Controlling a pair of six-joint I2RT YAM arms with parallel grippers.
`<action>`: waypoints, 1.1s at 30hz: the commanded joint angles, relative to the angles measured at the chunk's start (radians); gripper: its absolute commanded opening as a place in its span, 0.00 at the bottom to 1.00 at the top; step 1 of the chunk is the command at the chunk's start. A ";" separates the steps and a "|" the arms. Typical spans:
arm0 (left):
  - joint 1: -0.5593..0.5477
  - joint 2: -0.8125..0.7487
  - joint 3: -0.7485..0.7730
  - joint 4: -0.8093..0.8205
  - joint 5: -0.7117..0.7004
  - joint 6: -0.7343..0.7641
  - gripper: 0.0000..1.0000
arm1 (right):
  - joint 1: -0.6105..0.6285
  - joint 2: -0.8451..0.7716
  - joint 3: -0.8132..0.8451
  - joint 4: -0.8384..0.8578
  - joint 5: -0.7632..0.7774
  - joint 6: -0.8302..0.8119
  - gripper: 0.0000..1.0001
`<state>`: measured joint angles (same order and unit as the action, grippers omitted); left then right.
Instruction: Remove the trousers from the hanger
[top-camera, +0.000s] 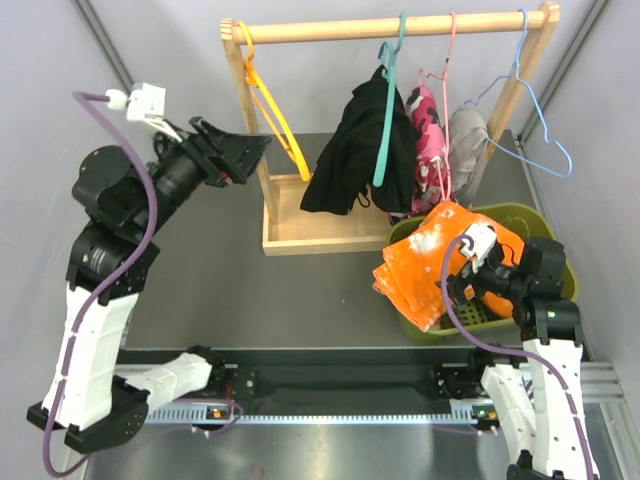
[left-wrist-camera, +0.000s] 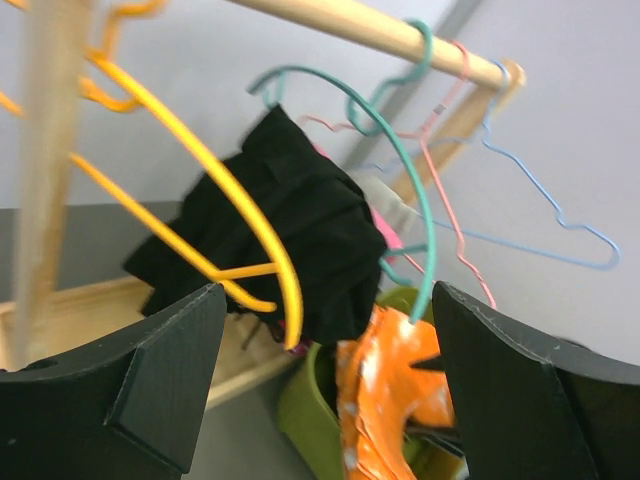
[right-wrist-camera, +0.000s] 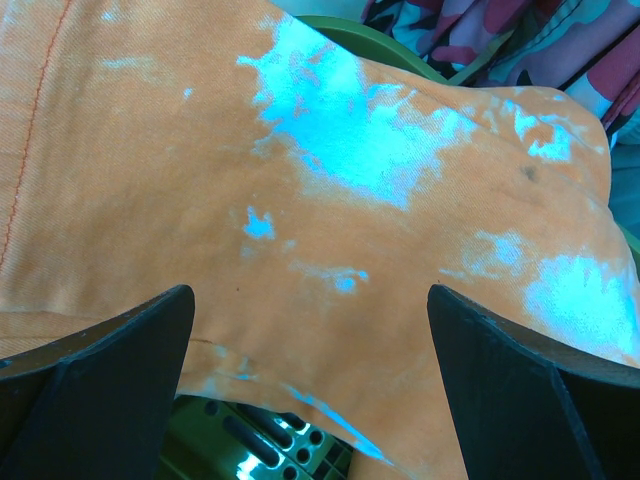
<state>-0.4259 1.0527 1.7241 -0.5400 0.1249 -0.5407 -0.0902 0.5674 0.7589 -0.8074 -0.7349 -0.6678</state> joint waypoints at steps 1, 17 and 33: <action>-0.007 0.055 0.031 0.078 0.217 -0.061 0.88 | -0.019 -0.006 -0.009 0.036 -0.024 0.007 1.00; -0.384 0.466 0.371 -0.040 -0.149 0.183 0.89 | -0.020 -0.014 -0.010 0.036 -0.021 0.008 1.00; -0.456 0.734 0.611 -0.101 -0.485 0.369 0.72 | -0.020 -0.018 -0.012 0.033 -0.027 0.005 1.00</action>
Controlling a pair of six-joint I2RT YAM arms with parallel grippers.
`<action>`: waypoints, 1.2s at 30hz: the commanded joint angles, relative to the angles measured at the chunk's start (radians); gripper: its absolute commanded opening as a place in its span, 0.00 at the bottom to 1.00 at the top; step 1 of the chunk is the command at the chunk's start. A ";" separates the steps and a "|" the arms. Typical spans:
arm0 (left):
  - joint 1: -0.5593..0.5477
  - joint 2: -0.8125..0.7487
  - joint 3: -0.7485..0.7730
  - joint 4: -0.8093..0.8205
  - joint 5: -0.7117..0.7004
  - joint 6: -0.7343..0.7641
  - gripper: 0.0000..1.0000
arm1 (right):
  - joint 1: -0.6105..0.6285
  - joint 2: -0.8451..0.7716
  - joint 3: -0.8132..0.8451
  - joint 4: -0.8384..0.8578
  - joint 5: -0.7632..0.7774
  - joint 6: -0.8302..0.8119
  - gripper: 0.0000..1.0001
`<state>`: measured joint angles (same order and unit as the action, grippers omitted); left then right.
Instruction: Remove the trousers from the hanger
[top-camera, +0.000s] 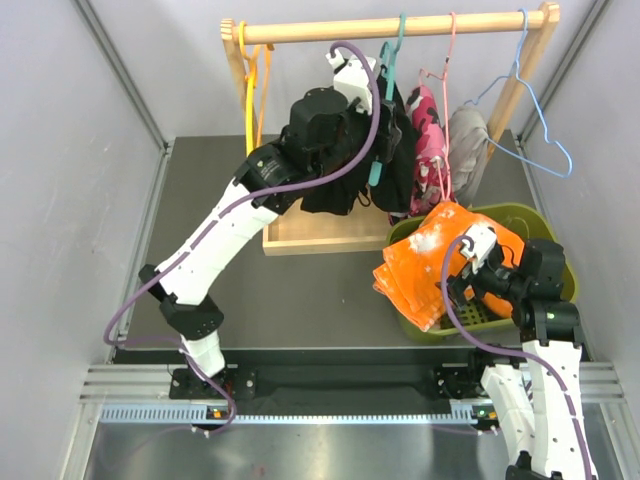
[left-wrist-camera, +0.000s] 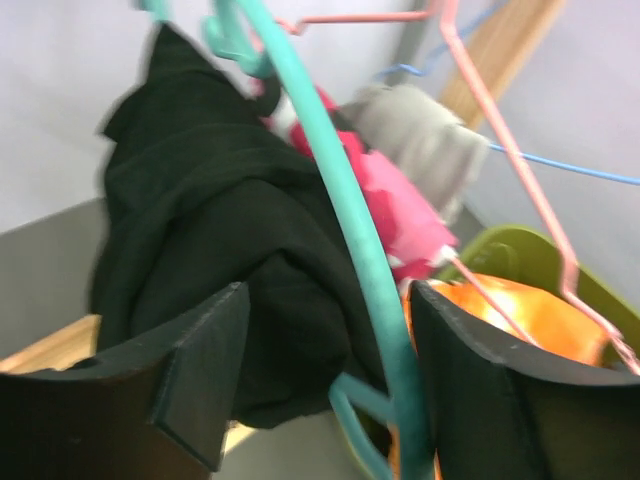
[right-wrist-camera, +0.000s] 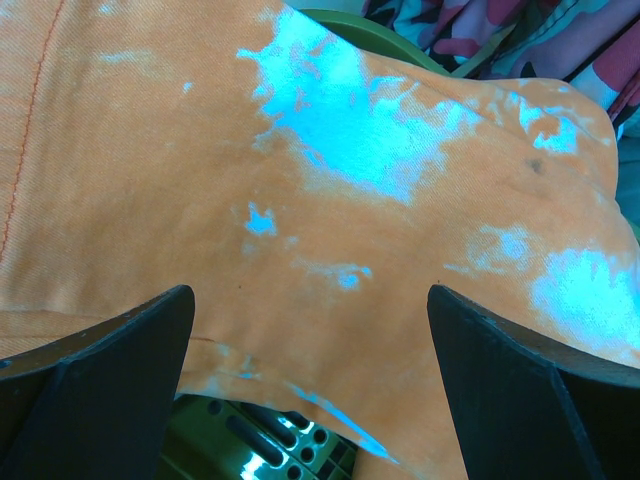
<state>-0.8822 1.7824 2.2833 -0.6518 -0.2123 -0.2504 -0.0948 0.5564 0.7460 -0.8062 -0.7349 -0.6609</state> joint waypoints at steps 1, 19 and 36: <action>0.000 0.018 0.059 0.011 -0.171 0.091 0.68 | -0.016 -0.007 0.003 0.032 -0.027 -0.002 1.00; -0.006 -0.087 0.045 0.285 -0.200 0.157 0.00 | -0.016 -0.003 0.003 0.030 -0.027 -0.002 1.00; -0.003 -0.291 -0.164 0.265 -0.144 0.034 0.00 | -0.016 -0.012 0.004 0.022 -0.041 -0.011 1.00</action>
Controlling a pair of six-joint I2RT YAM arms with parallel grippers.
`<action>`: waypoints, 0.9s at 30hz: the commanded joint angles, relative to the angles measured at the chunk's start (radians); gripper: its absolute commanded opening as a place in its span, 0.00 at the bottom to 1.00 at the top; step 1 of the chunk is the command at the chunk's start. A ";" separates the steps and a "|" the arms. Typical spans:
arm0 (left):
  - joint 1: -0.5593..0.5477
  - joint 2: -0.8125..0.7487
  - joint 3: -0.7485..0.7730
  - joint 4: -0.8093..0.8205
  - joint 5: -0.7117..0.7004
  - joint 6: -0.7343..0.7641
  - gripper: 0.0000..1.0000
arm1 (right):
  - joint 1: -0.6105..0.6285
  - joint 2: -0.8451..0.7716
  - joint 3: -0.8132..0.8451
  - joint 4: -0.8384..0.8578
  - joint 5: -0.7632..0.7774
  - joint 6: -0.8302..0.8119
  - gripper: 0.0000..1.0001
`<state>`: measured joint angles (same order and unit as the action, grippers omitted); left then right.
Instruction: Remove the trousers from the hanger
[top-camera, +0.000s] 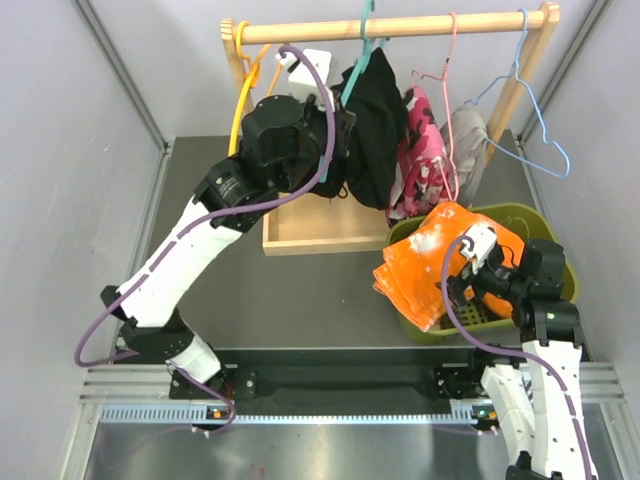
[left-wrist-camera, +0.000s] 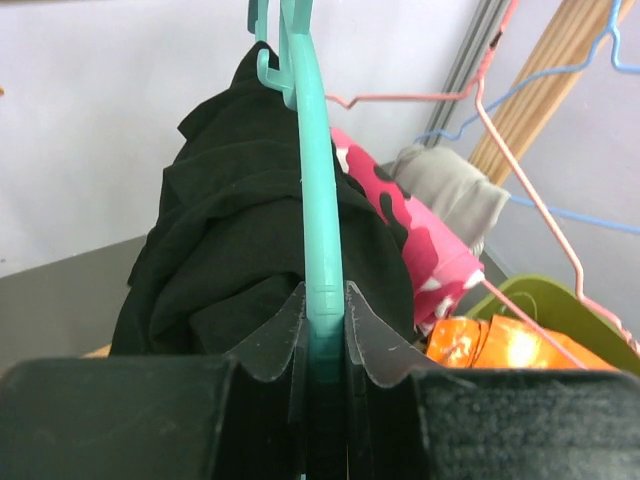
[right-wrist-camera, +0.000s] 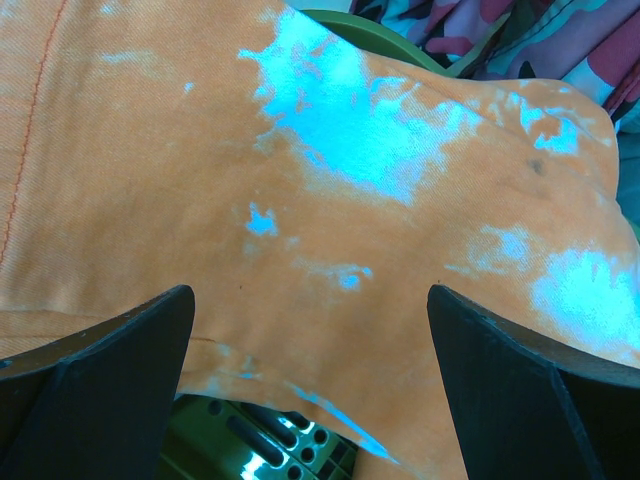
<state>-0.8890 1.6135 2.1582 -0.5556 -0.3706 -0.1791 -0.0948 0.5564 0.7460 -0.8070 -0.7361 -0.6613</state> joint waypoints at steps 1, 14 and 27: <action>0.002 -0.141 -0.061 0.168 0.024 -0.046 0.00 | -0.016 -0.013 0.004 0.020 -0.043 -0.014 1.00; 0.002 -0.457 -0.388 0.102 0.099 -0.151 0.00 | -0.014 0.030 0.056 -0.113 -0.082 -0.211 1.00; 0.002 -0.586 -0.578 0.102 0.140 -0.201 0.00 | 0.004 0.203 0.328 -0.523 -0.169 -0.655 1.00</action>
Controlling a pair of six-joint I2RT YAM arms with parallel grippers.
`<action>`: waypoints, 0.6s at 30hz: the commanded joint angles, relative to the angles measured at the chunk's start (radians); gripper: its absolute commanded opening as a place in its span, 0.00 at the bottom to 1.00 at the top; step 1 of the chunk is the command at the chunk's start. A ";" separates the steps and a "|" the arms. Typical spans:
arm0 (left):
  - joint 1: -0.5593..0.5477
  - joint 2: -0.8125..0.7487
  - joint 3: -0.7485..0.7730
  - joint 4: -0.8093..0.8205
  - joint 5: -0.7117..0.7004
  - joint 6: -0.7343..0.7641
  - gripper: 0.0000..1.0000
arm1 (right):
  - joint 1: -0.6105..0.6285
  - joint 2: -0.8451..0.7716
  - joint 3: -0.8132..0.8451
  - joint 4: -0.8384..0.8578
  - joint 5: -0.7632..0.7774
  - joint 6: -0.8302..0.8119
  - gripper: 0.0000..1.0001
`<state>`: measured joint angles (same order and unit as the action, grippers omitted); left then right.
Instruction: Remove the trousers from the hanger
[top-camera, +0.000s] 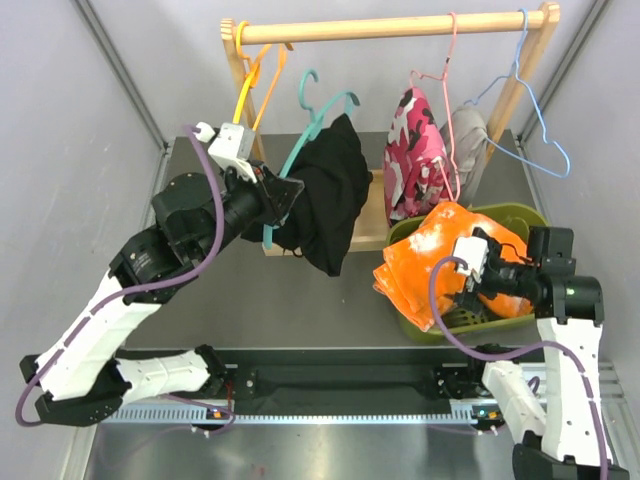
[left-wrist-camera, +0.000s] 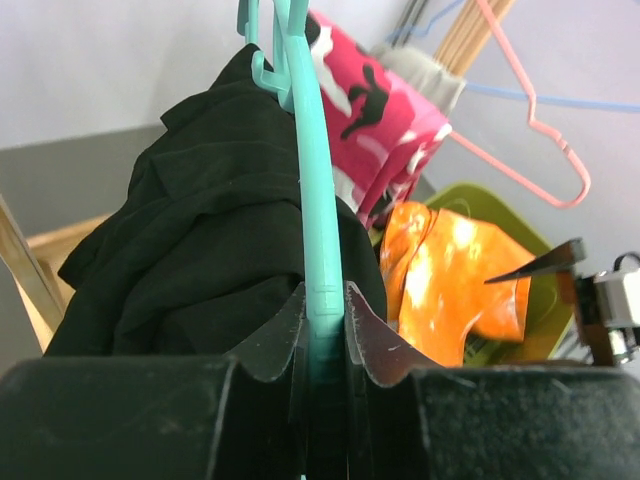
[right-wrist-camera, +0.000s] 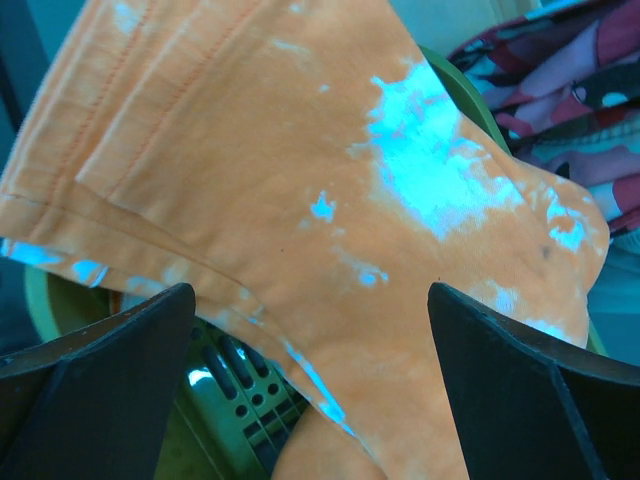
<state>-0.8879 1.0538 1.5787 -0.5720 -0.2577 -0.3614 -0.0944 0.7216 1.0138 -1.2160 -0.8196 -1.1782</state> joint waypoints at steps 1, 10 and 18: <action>0.001 -0.029 0.000 0.116 0.028 -0.020 0.00 | 0.012 0.050 0.080 -0.125 -0.092 -0.143 1.00; 0.001 -0.025 -0.034 0.146 0.048 -0.057 0.00 | 0.439 0.114 0.078 0.175 0.154 0.250 1.00; 0.001 -0.005 -0.069 0.193 0.048 -0.119 0.00 | 0.731 0.361 0.366 0.217 0.304 0.414 1.00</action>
<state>-0.8879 1.0565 1.5108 -0.5724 -0.2138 -0.4427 0.5594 1.0164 1.2682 -1.0840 -0.5854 -0.8730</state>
